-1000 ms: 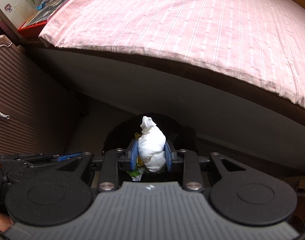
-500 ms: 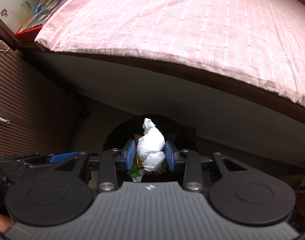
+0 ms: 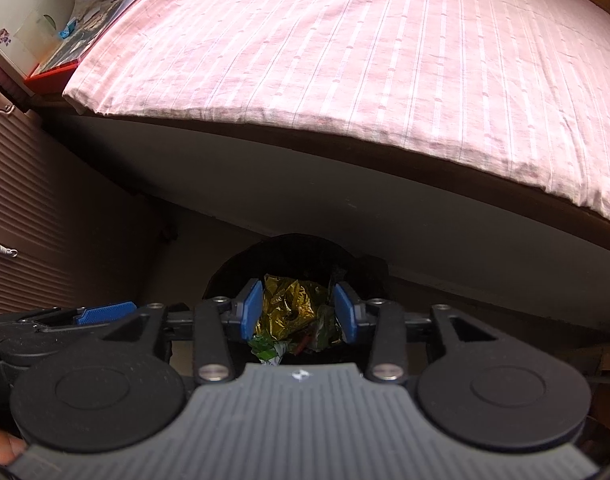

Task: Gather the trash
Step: 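Open both tools to drop the tissue and red crayon into the bin, then move both tools back over the remaining wrappers on the bed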

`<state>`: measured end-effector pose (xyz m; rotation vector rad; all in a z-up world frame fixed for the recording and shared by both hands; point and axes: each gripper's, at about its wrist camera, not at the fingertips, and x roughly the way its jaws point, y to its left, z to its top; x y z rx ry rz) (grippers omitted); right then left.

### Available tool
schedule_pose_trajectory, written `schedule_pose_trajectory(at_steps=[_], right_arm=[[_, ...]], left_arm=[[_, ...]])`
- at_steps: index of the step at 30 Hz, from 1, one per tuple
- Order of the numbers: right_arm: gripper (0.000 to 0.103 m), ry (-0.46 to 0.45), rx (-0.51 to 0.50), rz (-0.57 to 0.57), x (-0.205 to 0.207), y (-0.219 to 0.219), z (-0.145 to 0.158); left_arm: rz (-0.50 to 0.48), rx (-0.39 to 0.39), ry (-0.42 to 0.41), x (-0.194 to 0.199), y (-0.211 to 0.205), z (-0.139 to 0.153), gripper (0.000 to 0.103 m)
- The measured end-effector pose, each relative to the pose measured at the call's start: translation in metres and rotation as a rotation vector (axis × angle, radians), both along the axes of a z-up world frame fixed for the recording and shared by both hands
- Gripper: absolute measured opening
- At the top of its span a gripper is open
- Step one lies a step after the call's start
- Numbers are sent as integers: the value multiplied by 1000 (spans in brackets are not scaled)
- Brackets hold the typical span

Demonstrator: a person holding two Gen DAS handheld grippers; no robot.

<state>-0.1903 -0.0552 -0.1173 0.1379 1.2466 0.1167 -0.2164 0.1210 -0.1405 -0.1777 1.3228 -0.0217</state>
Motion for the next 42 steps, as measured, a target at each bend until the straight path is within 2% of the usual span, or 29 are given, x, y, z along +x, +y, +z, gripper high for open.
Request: schedule_pose_trajectory(at_steps=[6, 8, 13, 17, 25, 28, 33, 38, 42], right_arm=[[58, -47, -6, -21, 4, -6, 20], [60, -76, -10, -32, 8, -10, 31], [65, -167, -42, -62, 18, -21, 65], [69, -245, -67, -79, 29, -32, 95], [78, -377, -73, -138, 67, -62, 140], [79, -412, -66, -154, 93, -77, 149], [80, -452, -18, -174, 161, -110, 157], [79, -451, 41, -130, 250, -140, 149], [79, -408, 25, 9, 314, -142, 126]], left_arm=[[-6, -6, -78, 7, -1, 26, 52], [-4, 0, -126, 11, -3, 39, 61], [-7, -38, -235, 24, -4, 72, 73], [-12, -58, -300, 40, -10, 99, 75], [-54, -60, -424, 99, -44, 147, 79], [-54, -66, -494, 125, -52, 159, 83], [-10, -17, -553, 189, -64, 168, 83], [111, 2, -517, 276, -73, 159, 83], [152, 4, -475, 344, -80, 136, 82]])
